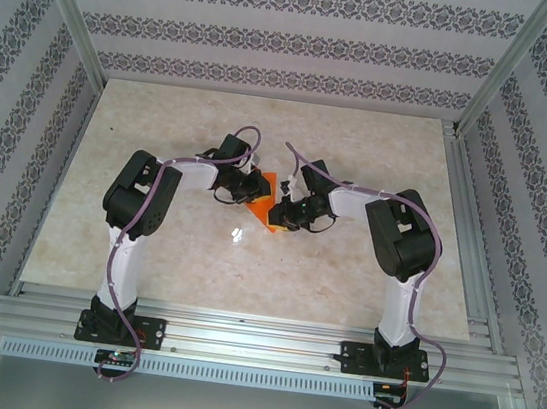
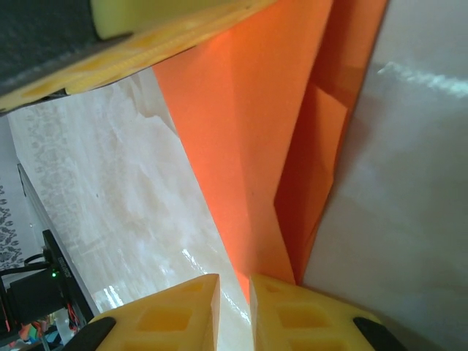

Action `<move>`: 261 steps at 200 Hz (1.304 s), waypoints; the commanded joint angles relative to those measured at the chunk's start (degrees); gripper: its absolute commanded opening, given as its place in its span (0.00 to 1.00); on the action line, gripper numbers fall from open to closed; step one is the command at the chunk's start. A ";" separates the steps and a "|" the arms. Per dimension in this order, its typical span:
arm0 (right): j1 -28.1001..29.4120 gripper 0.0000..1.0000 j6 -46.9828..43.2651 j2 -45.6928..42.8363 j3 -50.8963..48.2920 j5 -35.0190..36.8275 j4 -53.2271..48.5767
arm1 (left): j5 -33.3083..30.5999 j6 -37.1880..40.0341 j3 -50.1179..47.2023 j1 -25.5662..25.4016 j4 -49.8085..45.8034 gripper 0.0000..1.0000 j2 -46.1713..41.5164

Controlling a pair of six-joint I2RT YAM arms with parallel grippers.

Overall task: Fold a paper plane with a square sheet of paper (fold left side to right side)
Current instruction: Fourth fold the wing at the center of the table.

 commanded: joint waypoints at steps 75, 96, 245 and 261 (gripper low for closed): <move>0.01 0.20 -0.34 0.48 -1.04 -2.38 1.11 | -2.40 0.94 1.07 -0.73 -2.45 0.16 2.95; 0.00 0.21 1.26 -1.17 -1.66 -2.92 3.20 | -2.44 0.99 0.93 -0.73 -2.46 0.16 2.91; -1.18 0.23 3.74 0.38 -1.31 -5.05 6.31 | -2.35 1.28 0.41 -0.80 -2.13 0.12 2.59; -1.10 0.23 4.16 0.67 -1.82 -5.12 6.90 | -2.35 1.27 0.41 -0.74 -2.12 0.12 2.61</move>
